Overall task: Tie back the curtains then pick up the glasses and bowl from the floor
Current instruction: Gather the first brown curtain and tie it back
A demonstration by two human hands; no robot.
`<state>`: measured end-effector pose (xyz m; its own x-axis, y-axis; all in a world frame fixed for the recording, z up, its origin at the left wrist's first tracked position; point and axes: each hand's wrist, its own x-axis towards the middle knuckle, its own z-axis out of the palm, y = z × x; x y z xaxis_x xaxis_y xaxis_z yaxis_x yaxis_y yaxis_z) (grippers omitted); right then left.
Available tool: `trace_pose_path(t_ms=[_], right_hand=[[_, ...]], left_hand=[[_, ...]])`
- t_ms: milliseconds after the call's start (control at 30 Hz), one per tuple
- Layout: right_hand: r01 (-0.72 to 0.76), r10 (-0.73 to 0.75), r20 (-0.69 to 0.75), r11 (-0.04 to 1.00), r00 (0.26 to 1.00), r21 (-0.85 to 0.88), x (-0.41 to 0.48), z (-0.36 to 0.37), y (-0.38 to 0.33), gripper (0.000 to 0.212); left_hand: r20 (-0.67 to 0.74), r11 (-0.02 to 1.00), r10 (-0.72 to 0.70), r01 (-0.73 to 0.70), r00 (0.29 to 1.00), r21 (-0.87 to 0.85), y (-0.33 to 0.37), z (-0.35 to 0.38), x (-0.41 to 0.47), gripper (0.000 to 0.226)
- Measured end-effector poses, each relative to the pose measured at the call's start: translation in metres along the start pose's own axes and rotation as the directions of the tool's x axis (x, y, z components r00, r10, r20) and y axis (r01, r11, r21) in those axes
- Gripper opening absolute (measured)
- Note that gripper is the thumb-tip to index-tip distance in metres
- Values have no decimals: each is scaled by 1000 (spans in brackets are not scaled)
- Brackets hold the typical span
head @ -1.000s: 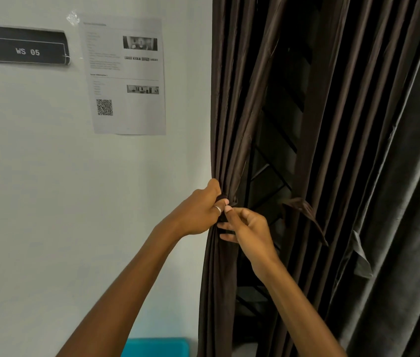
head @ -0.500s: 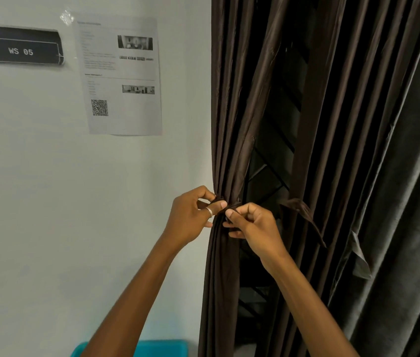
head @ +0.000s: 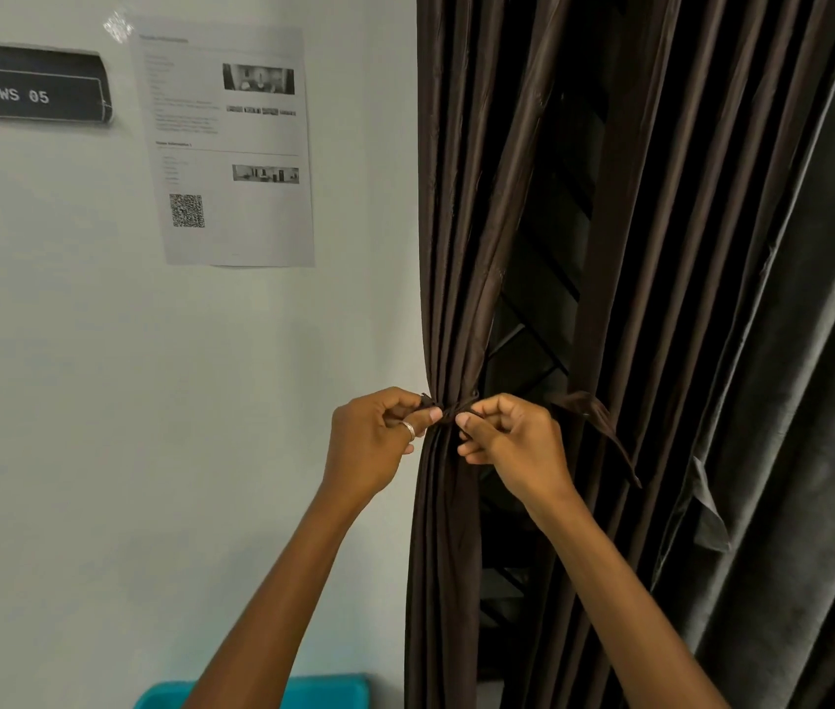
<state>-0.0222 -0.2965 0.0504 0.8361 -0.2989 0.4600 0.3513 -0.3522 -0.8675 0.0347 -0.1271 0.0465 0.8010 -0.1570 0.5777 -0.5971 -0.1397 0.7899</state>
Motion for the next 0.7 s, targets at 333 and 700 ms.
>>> trace_pose_path(t_ms=[333,700], right_hand=[[-22,18,-63,997,998,-71,11,-25,9,6],[18,-31,-78,986,996,-167,15,-19,13,6]], left_hand=[[-107,996,42,-33,993,88,-5,-14,3,8],[-160,997,-18,29,987,65,-18,-20,-1,6]])
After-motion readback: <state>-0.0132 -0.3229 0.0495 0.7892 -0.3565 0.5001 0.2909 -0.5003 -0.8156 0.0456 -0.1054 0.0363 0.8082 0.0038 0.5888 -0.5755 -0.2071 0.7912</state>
